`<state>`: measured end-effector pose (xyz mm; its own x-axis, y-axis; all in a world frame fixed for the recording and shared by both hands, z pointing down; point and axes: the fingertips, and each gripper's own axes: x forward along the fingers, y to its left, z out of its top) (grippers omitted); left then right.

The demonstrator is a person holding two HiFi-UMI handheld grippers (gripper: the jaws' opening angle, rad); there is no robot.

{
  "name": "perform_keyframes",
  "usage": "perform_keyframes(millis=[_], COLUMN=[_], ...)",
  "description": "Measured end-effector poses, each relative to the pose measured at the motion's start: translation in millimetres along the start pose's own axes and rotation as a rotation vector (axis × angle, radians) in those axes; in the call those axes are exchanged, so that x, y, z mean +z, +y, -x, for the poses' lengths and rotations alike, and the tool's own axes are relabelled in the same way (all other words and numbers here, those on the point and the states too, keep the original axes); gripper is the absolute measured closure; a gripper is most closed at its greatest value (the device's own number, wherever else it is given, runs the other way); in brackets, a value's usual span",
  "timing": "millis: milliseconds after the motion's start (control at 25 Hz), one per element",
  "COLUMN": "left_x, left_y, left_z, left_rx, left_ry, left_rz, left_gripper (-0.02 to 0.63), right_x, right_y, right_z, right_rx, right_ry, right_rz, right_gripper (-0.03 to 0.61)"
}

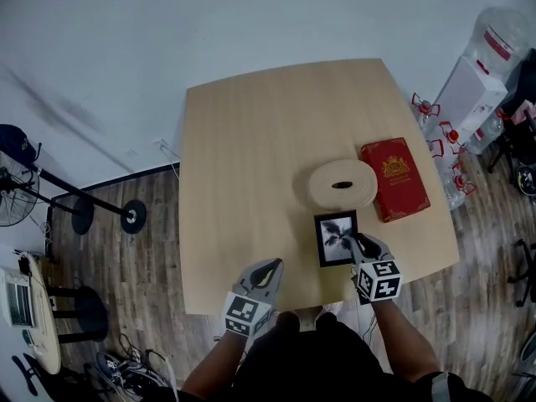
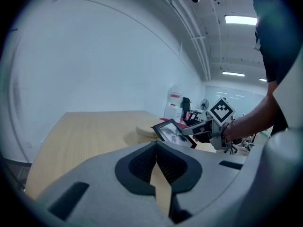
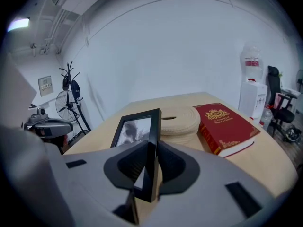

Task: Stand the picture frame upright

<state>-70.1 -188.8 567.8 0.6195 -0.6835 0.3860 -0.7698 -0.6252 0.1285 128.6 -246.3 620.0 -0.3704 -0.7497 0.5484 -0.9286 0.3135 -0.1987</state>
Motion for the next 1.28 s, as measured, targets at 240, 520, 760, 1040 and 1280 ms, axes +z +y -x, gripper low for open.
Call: perform_keyframes(millis=[240, 520, 760, 1040, 1280], left_x=[-4, -5, 0, 0, 2], left_y=[-9, -17, -20, -19, -19], left_z=[1, -4, -4, 0, -2], left_rx=[0.006, 0.014, 0.032, 0.060, 0.074], left_ry=[0.025, 0.025, 0.036, 0.033, 0.012], left_rz=[0.015, 0.004, 0.015, 0.037, 0.039], left_gripper=[0.614, 0.614, 0.614, 0.614, 0.614], right_x=[7, 3, -6, -15, -23], right_y=[-26, -60, -69, -74, -77], right_z=[0, -12, -23, -36, -44], right_rx=[-0.014, -0.030, -0.025, -0.033, -0.022], right_ry=[-0.018, 0.001, 0.039, 0.088, 0.114], right_rz=[-0.002, -0.026, -0.024, -0.008, 0.004], right_gripper=[0.509, 0.509, 0.509, 0.509, 0.511])
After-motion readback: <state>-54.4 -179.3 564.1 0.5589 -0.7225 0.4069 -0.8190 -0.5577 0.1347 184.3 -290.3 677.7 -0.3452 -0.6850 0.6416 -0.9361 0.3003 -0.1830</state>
